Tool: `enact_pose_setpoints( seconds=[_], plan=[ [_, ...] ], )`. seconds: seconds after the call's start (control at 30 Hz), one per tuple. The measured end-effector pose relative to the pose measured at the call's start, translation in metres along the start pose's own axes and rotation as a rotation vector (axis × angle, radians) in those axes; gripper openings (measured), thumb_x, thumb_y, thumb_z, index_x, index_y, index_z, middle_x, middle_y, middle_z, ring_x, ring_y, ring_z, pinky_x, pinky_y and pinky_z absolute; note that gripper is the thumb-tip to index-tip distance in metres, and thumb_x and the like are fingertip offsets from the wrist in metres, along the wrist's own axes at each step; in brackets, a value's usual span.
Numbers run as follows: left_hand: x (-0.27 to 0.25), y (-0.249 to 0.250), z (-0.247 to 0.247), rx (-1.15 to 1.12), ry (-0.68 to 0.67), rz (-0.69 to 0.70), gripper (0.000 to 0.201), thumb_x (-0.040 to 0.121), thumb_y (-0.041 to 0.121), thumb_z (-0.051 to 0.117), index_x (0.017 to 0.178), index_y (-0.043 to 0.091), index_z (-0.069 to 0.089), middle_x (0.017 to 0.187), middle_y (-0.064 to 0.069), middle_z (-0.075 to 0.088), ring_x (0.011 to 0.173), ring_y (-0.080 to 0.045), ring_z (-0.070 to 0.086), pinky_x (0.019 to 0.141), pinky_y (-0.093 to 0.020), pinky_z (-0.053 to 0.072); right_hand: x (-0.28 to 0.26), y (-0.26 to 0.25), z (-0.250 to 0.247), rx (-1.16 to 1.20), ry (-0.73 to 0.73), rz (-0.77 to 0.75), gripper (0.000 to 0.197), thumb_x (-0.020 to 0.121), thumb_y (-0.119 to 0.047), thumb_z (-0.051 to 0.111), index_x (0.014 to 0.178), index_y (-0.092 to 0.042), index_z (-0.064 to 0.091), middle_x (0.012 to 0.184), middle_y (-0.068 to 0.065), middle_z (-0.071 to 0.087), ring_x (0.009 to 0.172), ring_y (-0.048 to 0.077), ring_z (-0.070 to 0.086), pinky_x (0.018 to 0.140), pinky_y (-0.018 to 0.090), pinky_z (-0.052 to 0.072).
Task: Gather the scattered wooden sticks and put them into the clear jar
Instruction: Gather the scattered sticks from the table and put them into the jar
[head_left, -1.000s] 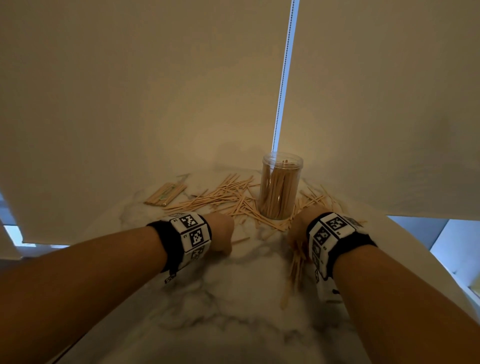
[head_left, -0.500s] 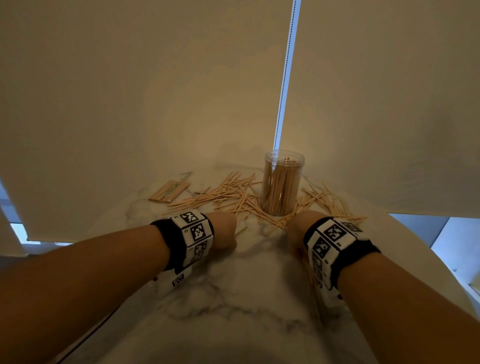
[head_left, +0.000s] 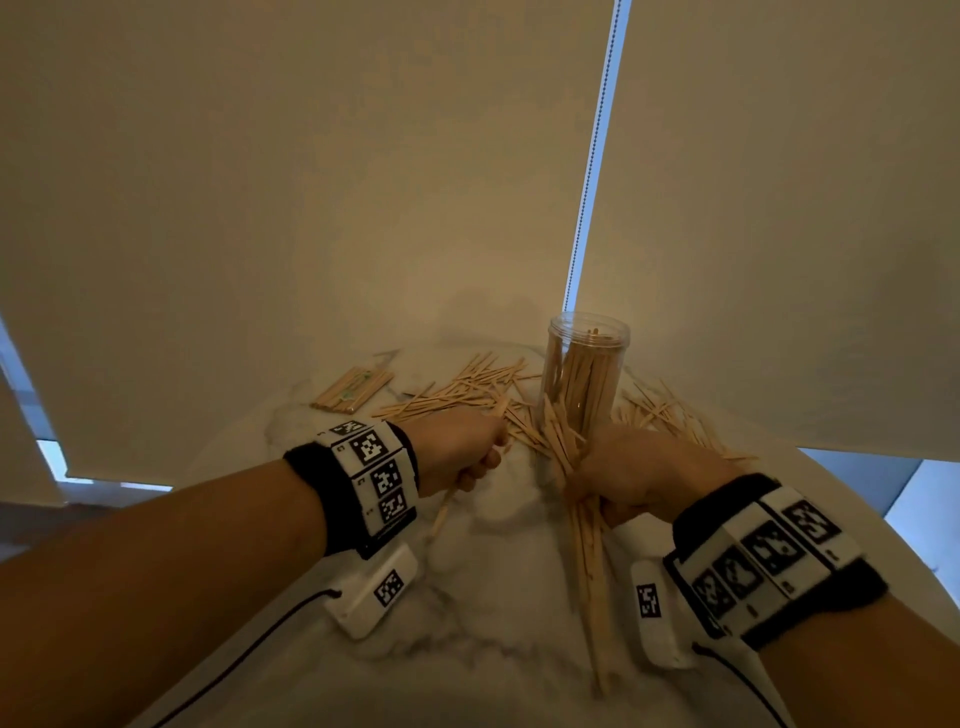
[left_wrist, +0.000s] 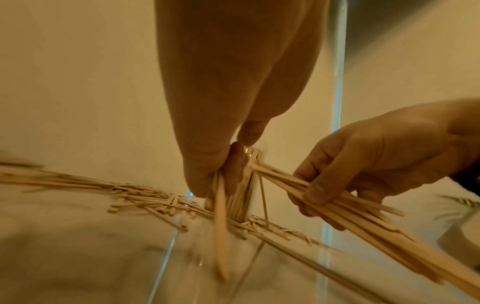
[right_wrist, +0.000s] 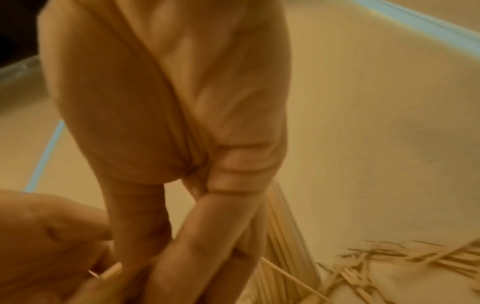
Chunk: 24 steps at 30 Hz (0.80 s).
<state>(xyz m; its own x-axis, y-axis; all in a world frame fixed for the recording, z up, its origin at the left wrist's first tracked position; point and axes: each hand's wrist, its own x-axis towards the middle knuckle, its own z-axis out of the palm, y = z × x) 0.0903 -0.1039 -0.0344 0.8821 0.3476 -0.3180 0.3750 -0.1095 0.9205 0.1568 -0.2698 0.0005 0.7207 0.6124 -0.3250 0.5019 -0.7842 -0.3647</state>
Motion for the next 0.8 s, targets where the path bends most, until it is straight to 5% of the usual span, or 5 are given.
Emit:
enact_pose_setpoints(
  seconds=[0.07, 0.17, 0.37, 0.67, 0.8],
  plan=[
    [0.004, 0.001, 0.004, -0.036, -0.027, 0.027, 0.049, 0.099, 0.060, 0.046, 0.103, 0.012, 0.054, 0.070, 0.001, 0.037, 0.056, -0.012, 0.029, 0.052, -0.024, 0.027, 0.002, -0.006, -0.002, 0.087, 0.042, -0.093, 0.036, 0.091, -0.018, 0.066, 0.125, -0.008, 0.065, 0.119, 0.012, 0.068, 0.110, 0.029, 0.066, 0.095, 0.038, 0.053],
    [0.015, 0.007, 0.010, -0.079, -0.061, 0.163, 0.075, 0.075, 0.084, 0.054, 0.103, 0.015, 0.061, 0.075, 0.000, 0.042, 0.059, -0.012, 0.033, 0.054, -0.025, 0.031, 0.014, -0.019, -0.010, 0.271, 0.167, -0.166, 0.018, 0.085, -0.009, 0.067, 0.099, 0.000, 0.071, 0.098, 0.021, 0.073, 0.092, 0.037, 0.072, 0.080, 0.052, 0.060],
    [0.037, 0.034, 0.005, -0.234, 0.152, 0.435, 0.048, 0.101, 0.055, 0.044, 0.101, 0.015, 0.070, 0.108, -0.016, 0.074, 0.103, -0.034, 0.070, 0.097, -0.054, 0.053, 0.043, -0.047, -0.025, 0.172, 0.489, -0.332, 0.028, 0.093, -0.014, 0.057, 0.068, -0.027, 0.053, 0.065, -0.001, 0.060, 0.056, 0.009, 0.056, 0.049, 0.021, 0.040],
    [0.080, 0.051, -0.018, -0.405, 0.308, 0.454, 0.047, 0.107, 0.045, 0.037, 0.088, 0.009, 0.062, 0.077, -0.008, 0.065, 0.070, -0.022, 0.062, 0.068, -0.037, 0.053, 0.089, -0.057, -0.029, 0.251, 0.632, -0.377, 0.007, 0.095, -0.020, 0.060, 0.096, -0.023, 0.066, 0.079, -0.002, 0.071, 0.071, 0.013, 0.067, 0.069, 0.031, 0.057],
    [0.088, 0.054, -0.027, -0.549, 0.320, 0.396, 0.040, 0.108, 0.042, 0.035, 0.092, 0.010, 0.053, 0.089, -0.007, 0.072, 0.064, -0.018, 0.064, 0.060, -0.035, 0.055, 0.101, -0.049, -0.029, 0.362, 0.639, -0.370, 0.008, 0.095, -0.017, 0.058, 0.093, -0.025, 0.060, 0.081, -0.006, 0.072, 0.073, 0.011, 0.069, 0.069, 0.032, 0.058]
  ],
)
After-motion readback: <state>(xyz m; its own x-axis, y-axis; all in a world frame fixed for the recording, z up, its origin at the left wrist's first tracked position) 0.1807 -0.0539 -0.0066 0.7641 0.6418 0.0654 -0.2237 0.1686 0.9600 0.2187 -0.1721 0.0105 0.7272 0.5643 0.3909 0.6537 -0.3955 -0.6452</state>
